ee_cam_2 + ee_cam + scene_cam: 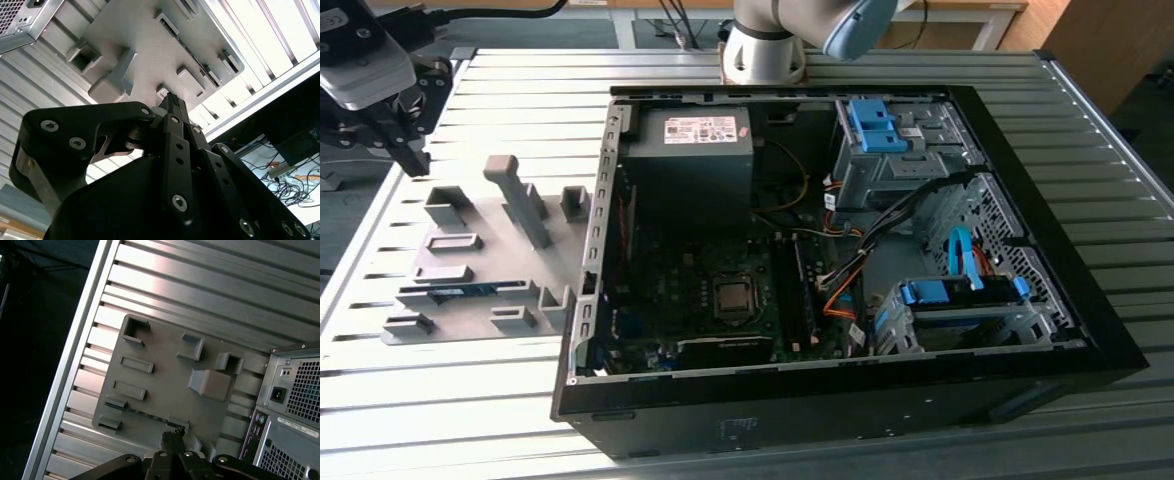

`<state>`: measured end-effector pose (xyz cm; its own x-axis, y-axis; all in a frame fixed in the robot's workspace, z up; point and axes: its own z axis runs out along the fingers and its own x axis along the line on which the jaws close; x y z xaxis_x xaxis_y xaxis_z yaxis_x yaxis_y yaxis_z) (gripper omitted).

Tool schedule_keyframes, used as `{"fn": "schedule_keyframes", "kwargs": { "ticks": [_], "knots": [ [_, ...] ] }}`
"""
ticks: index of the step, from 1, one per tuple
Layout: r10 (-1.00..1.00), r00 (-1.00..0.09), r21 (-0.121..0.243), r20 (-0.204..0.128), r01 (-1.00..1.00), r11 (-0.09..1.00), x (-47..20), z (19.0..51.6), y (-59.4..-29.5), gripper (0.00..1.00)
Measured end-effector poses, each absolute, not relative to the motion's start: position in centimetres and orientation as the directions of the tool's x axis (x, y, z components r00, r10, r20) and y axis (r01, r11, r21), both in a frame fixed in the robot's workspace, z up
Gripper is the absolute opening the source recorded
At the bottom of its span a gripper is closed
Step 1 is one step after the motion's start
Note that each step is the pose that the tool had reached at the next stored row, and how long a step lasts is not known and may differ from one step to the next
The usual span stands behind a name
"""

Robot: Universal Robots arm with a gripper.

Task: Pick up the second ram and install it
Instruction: 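Pick up the second ram and move it above second insertion slot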

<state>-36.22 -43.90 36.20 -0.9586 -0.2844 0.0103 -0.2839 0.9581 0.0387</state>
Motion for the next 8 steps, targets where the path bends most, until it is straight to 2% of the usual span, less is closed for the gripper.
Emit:
{"fn": "schedule_keyframes", "kwargs": {
  "ticks": [8],
  "knots": [
    [-0.295,-0.955,0.039,0.010,-0.295,0.955,-36.22,36.20,-43.90,0.11]
  ]
}}
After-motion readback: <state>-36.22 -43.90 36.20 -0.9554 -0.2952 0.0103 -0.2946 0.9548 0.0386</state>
